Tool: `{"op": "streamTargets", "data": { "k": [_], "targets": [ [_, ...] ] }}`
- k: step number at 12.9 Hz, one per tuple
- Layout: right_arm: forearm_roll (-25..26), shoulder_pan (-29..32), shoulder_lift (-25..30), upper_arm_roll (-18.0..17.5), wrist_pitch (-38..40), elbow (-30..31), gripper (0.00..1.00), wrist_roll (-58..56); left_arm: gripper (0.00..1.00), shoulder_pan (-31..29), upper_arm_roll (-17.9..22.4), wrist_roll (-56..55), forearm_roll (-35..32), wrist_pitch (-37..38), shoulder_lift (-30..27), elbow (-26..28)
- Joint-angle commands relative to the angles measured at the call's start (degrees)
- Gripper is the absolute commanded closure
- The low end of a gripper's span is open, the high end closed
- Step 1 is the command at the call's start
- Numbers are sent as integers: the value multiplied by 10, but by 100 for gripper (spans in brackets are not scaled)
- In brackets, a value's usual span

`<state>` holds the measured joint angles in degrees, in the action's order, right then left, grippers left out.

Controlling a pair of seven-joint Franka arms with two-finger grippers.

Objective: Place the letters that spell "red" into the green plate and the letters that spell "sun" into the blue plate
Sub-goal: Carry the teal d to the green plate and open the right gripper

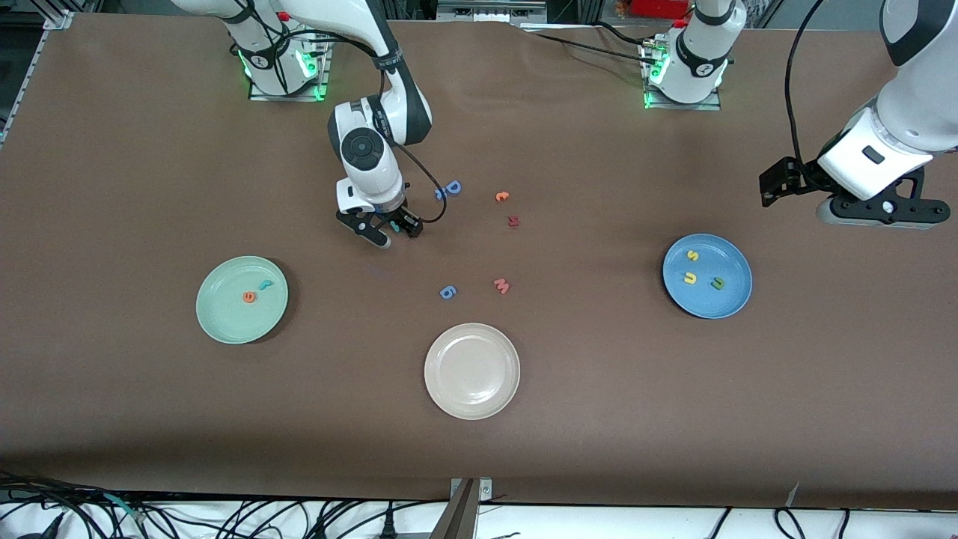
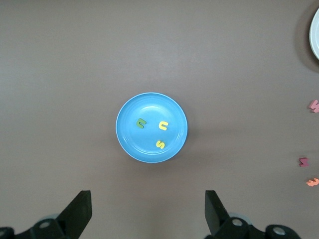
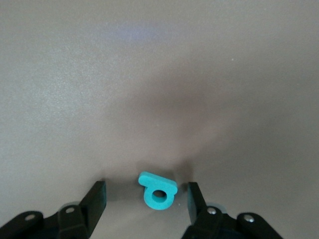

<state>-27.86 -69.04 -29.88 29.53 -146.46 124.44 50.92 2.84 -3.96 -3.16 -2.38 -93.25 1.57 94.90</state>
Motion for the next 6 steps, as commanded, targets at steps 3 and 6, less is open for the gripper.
{"op": "streamTargets", "data": {
  "k": [3, 6],
  "targets": [
    [-11, -3, 10, -4, -8, 14, 61, -11, 0, -16, -11, 2, 11, -4, -32, 25],
    [-11, 0, 10, -4, -6, 13, 73, -24, 0, -17, -11, 5, 11, -4, -32, 27]
  ]
}}
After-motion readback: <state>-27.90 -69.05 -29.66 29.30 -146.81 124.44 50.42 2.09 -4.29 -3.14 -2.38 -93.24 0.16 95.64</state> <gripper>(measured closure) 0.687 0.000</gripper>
